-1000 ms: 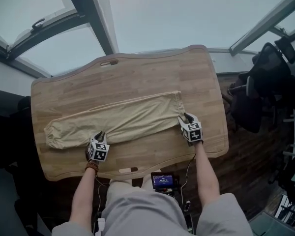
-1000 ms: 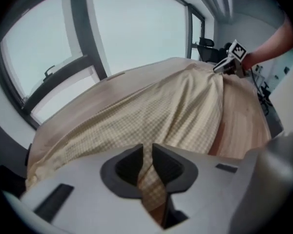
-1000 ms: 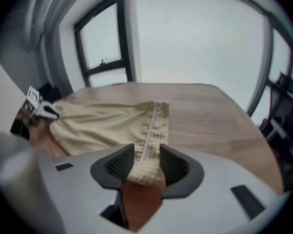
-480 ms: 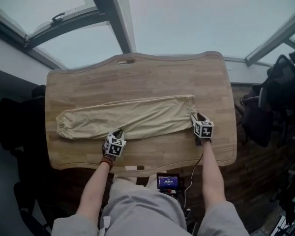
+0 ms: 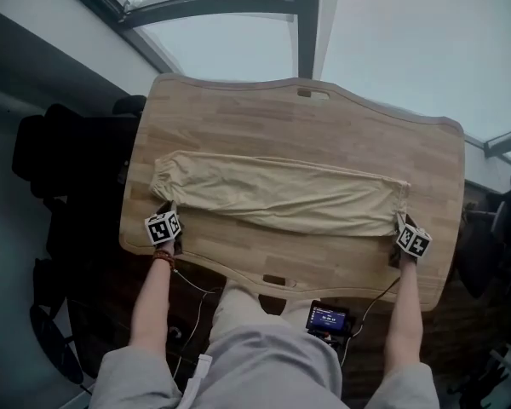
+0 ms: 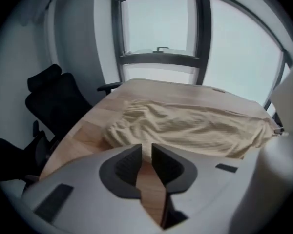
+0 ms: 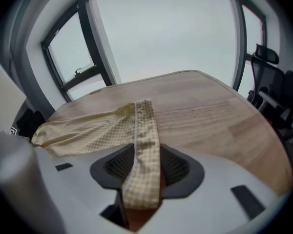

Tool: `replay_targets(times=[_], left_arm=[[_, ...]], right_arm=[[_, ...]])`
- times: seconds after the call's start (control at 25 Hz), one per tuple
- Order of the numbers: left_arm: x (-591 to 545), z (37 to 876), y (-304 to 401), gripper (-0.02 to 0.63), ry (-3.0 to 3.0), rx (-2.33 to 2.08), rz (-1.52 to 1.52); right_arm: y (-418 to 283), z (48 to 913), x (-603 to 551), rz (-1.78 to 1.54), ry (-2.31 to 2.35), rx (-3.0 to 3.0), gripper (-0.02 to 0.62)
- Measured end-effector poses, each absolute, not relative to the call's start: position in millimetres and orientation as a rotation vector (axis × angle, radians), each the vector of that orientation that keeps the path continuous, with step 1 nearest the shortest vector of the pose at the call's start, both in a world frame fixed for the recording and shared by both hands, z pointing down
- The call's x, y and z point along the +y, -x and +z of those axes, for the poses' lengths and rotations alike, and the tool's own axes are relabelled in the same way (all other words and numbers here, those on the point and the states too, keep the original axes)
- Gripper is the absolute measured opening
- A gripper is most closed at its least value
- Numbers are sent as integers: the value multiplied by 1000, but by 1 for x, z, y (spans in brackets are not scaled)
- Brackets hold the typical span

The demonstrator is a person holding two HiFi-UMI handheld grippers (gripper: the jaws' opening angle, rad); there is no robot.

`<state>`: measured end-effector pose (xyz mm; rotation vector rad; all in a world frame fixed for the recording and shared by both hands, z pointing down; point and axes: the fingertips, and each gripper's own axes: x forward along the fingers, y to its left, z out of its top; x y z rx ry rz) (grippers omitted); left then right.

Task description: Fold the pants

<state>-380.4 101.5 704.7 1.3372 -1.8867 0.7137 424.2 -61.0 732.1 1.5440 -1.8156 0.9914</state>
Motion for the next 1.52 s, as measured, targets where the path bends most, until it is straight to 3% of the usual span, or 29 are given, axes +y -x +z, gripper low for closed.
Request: replay_targets(times=[0.16, 0.36, 0.48, 0.56, 0.96, 1.04, 1.08, 1.28, 1.52], left_arm=[[114, 700, 429, 54, -1316, -1907, 704], [101, 720, 441, 56, -1442, -1816, 774], [94, 730, 455, 110, -1477, -1751, 726], [88, 732, 463, 153, -1489, -1718, 637], [95, 728, 484, 164, -1536, -1626, 401], [97, 731, 489, 166, -1529, -1596, 375], [96, 734, 490, 169, -1536, -1577, 369], [84, 739, 499, 192, -1534, -1530, 378], [72, 749, 496, 202, -1511, -1535, 394]], right_arm=[[-409, 732, -58, 1002, -1490, -1689, 51], [-364, 675, -62, 812, -1431, -1634, 41], [-306, 629, -66, 726, -1381, -1671, 40], [-256, 605, -72, 689, -1364, -1709, 40], [105, 621, -44, 864, -1206, -1936, 45], [160, 652, -12, 904, -1105, -1874, 139], [178, 664, 5, 899, -1046, -1841, 140], [218, 659, 31, 637, -846, -1922, 144], [135, 639, 23, 642, -983, -1924, 135]])
